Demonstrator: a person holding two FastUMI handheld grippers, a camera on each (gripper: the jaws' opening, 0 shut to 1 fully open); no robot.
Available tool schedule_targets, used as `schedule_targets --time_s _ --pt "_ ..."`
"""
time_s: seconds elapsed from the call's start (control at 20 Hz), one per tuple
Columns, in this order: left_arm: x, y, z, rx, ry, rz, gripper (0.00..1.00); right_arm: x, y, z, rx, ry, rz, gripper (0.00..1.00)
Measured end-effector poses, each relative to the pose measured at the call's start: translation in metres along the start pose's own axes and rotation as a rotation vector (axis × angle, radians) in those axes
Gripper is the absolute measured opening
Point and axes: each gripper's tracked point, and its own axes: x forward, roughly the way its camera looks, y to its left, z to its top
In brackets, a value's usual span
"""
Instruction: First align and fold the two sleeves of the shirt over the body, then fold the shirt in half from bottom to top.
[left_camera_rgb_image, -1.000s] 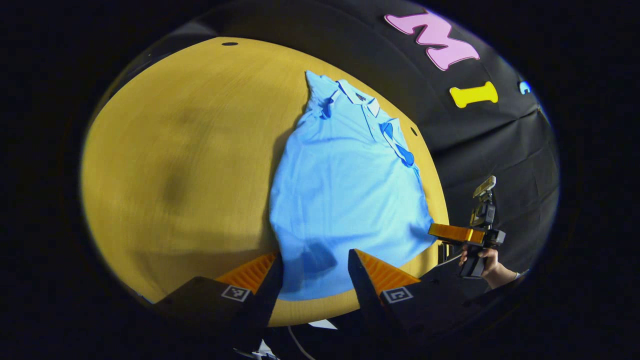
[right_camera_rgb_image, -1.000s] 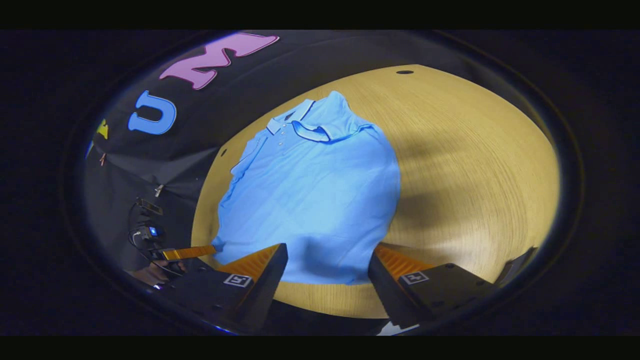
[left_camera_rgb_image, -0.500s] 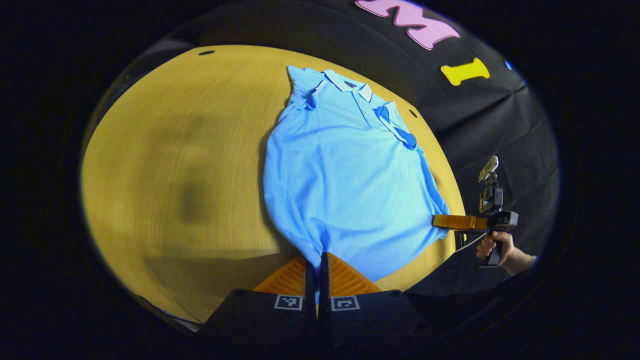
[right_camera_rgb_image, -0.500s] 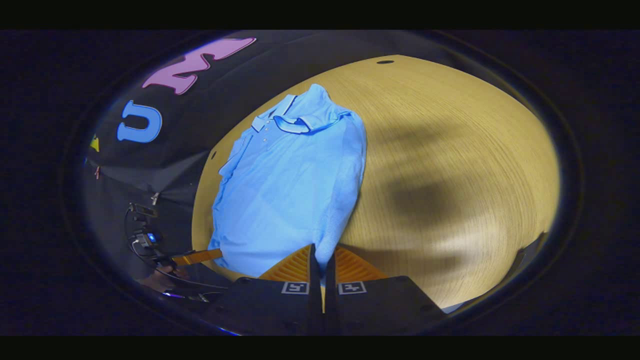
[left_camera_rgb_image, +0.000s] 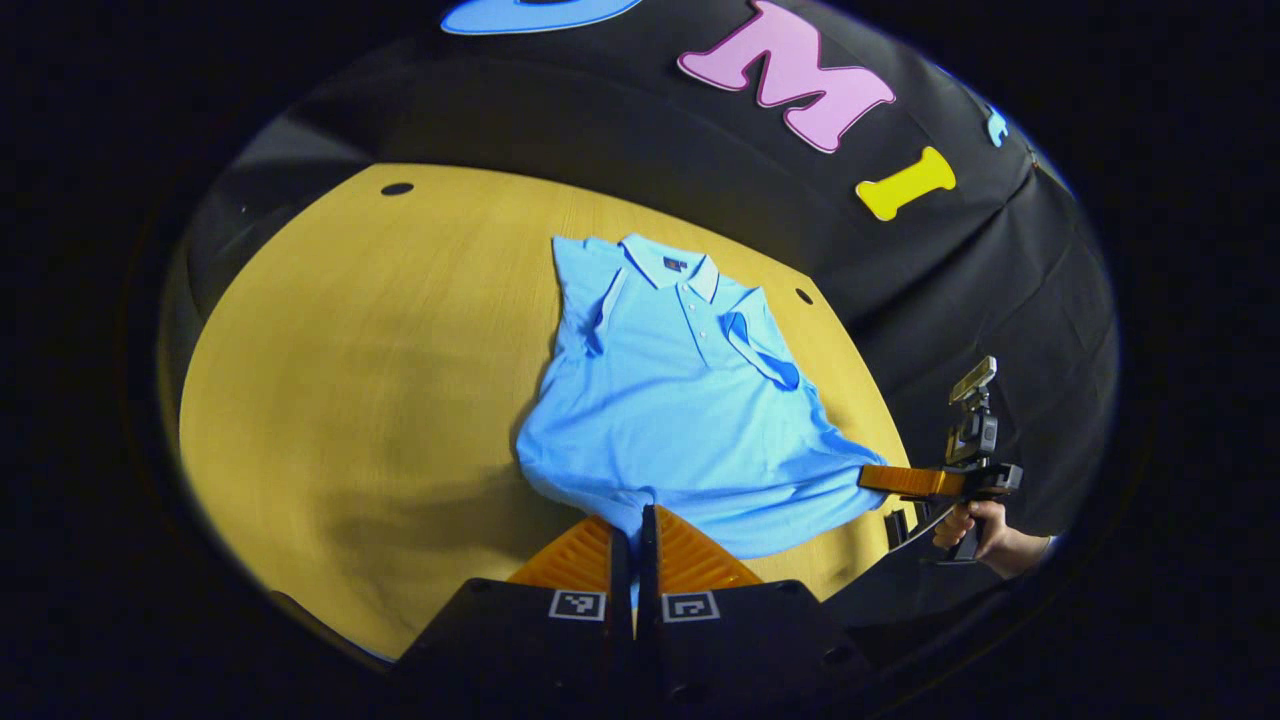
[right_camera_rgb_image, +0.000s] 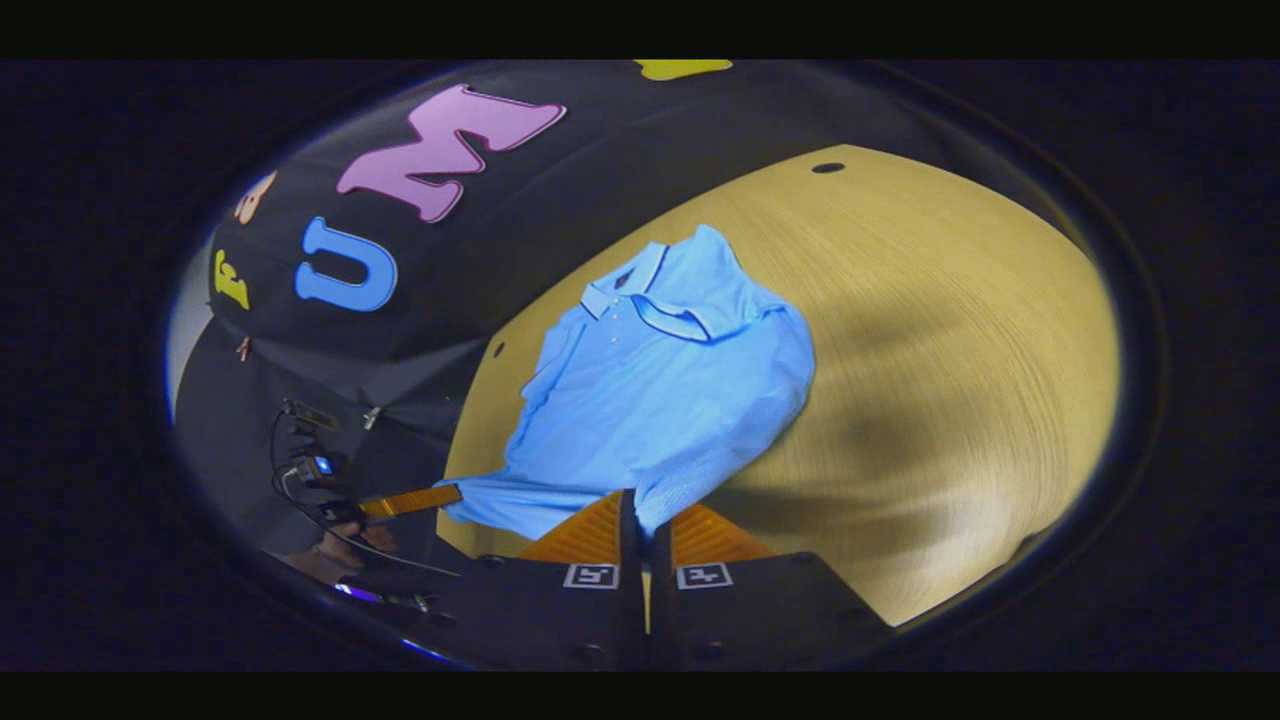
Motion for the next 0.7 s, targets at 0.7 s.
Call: schedule_targets --time_s 0.7 --pt "0.031 -0.019 0.2 0.157 -0.279 0.09 0.06 0.045 0.051 0.187 -0.315 -0.202 0.032 0.0"
